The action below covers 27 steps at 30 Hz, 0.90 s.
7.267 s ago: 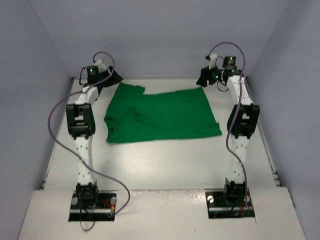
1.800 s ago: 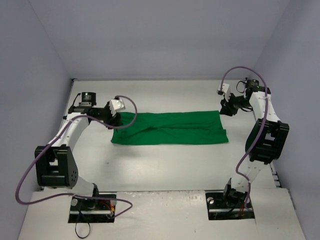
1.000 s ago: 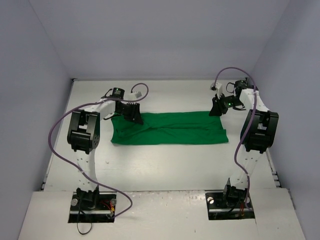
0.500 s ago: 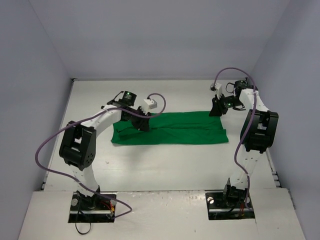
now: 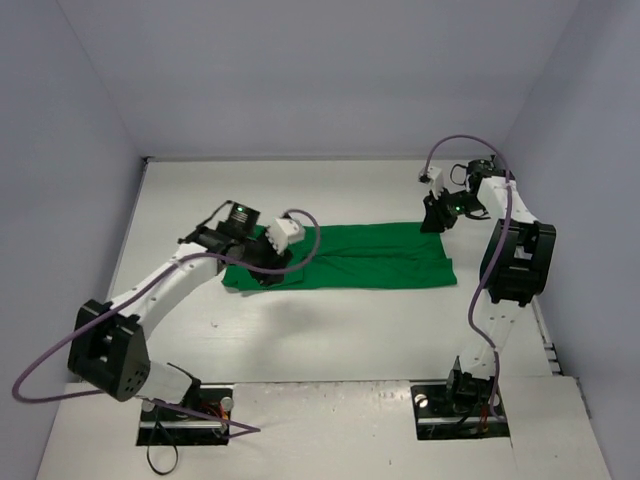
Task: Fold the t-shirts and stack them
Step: Fold the other side of the tshirt into a rectangle, then rotate the tshirt 90 degrees
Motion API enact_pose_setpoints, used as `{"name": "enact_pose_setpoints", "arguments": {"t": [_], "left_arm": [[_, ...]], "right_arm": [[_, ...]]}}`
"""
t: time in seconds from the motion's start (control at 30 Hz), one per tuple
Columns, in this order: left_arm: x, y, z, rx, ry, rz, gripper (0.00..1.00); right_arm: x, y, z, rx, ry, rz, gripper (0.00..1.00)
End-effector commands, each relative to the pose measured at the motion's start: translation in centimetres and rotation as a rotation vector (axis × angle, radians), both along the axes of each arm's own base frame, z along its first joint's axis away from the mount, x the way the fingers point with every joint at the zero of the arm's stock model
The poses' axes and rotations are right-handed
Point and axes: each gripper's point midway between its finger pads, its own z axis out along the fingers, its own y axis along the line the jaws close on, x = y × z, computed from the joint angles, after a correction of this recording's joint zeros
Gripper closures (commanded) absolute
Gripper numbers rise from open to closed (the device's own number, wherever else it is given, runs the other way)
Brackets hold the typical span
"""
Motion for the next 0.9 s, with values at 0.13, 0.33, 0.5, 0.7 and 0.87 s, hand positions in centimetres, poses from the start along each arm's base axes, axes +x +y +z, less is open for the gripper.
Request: {"name": "enact_pose_setpoints", "arguments": {"t": [0.13, 0.33, 0.5, 0.7, 0.87], "left_arm": [[8.4, 4.8, -0.2, 0.031, 0.116, 0.825, 0.63], [10.4, 5.3, -5.6, 0.052, 0.324, 1.029, 0.70], [11.4, 6.1, -8.9, 0.116, 0.372, 1.138, 0.73], [14.7, 7.6, -10.3, 0.220, 0.271, 1.132, 0.76], [19.4, 7.8, -9.7, 0.327, 0.096, 1.000, 0.77]], "right_arm": [[-2.7, 2.9, -3.0, -0.199, 0.011, 0.219, 0.95], [-2.8, 3.5, -5.4, -0.315, 0.040, 0.283, 1.00], [-3.8, 1.9, -6.6, -0.412, 0.083, 0.273, 1.00], [-8.5, 1.7, -7.6, -0.421, 0.198, 0.219, 1.00], [-11.4, 4.0, -7.3, -0.314, 0.330, 0.057, 1.00]]}}
